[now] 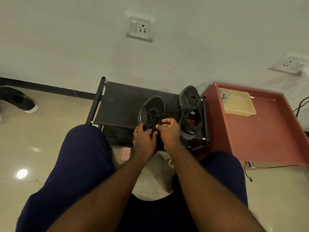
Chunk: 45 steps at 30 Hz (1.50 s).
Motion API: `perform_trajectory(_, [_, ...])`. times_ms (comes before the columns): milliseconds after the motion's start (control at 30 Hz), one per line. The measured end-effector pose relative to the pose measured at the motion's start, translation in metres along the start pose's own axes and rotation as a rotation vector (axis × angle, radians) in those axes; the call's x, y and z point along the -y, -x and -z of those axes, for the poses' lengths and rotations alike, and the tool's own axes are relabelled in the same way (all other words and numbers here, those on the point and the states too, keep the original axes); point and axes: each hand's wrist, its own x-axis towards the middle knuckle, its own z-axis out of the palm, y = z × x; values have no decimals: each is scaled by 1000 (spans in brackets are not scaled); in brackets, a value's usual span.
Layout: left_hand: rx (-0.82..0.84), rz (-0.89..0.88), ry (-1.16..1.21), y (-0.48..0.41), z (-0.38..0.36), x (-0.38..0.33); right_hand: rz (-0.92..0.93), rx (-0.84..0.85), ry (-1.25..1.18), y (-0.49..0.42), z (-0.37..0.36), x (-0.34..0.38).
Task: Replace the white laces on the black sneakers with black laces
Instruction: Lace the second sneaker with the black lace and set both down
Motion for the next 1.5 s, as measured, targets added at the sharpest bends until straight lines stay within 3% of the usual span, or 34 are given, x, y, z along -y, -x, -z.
perform_trajectory(167, [60, -37, -87, 0, 1, 1, 111, -25, 255, -8, -1, 8])
perform_trajectory(367, [49, -97, -78, -4, 6, 11, 155, 76, 409, -11, 3, 15])
perform_trajectory(567, [-43, -105, -64, -7, 7, 13, 423, 350, 1048, 6, 2, 38])
perform_trajectory(700, [-66, 12, 216, -5, 11, 9, 443, 432, 1221, 22, -5, 35])
perform_trajectory(800, [-49, -25, 163, 2, 14, 5, 567, 435, 1364, 32, -8, 25])
perform_trajectory(900, [-46, -116, 11, 4, 17, 3, 587, 413, 1352, 31, -8, 20])
perform_trajectory(1067, [104, -176, -312, -7, 11, 1, 546, 407, 1196, 28, 1, 17])
perform_trajectory(1300, [-46, -103, -71, -11, 11, 3, 357, 310, 979, 32, 7, 11])
perform_trajectory(1500, [-11, -95, 16, -17, 14, 6, 295, 247, 932, 29, 5, 12])
